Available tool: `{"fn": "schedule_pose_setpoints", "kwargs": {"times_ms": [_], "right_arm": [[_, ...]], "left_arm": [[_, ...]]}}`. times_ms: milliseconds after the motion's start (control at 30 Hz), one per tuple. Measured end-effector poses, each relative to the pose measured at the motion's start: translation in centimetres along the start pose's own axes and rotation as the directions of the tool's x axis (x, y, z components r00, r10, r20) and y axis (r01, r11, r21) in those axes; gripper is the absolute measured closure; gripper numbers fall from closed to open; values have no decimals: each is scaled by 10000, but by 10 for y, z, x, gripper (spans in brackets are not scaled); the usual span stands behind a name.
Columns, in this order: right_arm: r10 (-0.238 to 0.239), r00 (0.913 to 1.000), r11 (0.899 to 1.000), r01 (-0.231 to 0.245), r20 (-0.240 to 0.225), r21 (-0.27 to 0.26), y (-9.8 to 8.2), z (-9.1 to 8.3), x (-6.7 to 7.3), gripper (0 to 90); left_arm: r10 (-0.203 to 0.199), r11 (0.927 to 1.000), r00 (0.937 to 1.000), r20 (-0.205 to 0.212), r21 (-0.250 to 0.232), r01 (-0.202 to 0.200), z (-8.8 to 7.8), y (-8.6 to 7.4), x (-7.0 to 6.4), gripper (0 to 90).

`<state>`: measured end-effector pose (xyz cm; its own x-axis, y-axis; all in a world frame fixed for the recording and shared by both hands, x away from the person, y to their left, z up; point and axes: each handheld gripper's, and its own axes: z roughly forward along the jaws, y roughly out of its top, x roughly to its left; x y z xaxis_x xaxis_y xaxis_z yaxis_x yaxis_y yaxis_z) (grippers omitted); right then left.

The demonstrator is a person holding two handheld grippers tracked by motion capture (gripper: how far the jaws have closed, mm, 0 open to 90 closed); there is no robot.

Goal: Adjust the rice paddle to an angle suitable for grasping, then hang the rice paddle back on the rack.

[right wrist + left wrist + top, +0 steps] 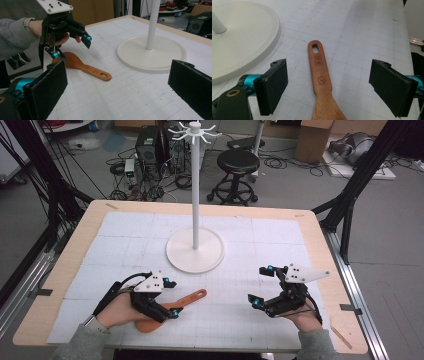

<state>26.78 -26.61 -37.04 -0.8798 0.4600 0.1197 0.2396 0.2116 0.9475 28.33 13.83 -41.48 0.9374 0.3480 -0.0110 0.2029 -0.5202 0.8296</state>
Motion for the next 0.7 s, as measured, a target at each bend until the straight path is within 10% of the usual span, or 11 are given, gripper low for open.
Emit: {"fn": "schedule_pose_setpoints", "kwargs": {"times_ms": [700], "right_arm": [[147, 9998, 9999, -146, 136, -61, -5, -6, -1, 9]], "left_arm": [[-726, 9920, 9959, -535, 992, 777, 31, -1, 10, 176]]}}
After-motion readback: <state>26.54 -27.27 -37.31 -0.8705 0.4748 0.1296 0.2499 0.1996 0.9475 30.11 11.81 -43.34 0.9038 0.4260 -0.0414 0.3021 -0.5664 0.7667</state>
